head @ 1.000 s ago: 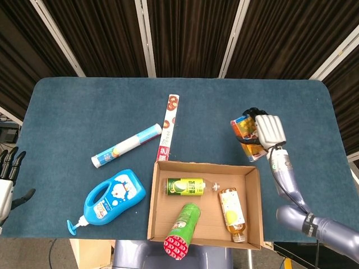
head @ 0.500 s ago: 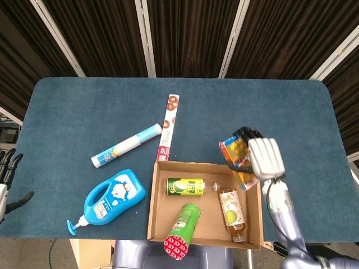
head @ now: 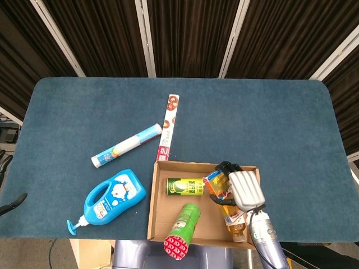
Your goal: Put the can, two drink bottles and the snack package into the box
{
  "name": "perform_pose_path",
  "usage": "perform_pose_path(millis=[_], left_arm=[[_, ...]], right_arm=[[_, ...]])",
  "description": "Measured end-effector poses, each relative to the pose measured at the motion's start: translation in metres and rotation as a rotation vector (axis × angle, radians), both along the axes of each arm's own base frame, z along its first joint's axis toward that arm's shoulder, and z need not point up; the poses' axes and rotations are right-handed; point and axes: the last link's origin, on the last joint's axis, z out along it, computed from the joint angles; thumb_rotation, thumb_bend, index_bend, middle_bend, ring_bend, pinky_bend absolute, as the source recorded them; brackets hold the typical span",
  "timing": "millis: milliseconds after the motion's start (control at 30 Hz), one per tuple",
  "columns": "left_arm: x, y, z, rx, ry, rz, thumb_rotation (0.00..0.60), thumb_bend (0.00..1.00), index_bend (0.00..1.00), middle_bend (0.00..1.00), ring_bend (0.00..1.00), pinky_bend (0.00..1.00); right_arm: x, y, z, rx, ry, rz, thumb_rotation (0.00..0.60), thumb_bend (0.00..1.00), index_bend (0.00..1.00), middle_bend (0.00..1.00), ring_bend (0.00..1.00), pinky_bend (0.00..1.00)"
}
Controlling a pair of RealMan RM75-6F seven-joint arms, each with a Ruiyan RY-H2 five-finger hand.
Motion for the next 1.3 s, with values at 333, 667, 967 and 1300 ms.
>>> perform_pose_path(millis=[333,667,967,1300], left_arm=[[-0.002,-0.002,0.002,0.013,0.004,0.019,0.600,0.09,0.06,0.00,0.00,0.05],[-0.005,-0.002,0.000,0.038,0.039,0.050,0.600,0.09,0.05,0.00,0.00,0.05],[-0.003,0.001,-0.013,0.016,0.083,0.080,0.600,0.09,0.04,0.00,0.00,0.06],[0.000,0.012,-0.033,-0.042,0.088,0.087,0.600,0.08,0.01,0.00,0.00,0.06]], right_arm=[[0.013,-0.009,0.010,0.023,-0.096,0.038,0.600,0.00,0.00,0.00,0.00,0.17],[-0.007,-0.041,0.051,-0.125,-0.105,0.064,0.600,0.00,0.00,0.00,0.00,0.02],[-0.072,-0.065,0.091,-0.226,-0.111,0.036,0.600,0.05,0.00,0.00,0.00,0.02],[-0.154,-0.006,0.106,-0.427,0.278,-0.059,0.600,0.06,0.00,0.00,0.00,0.00]])
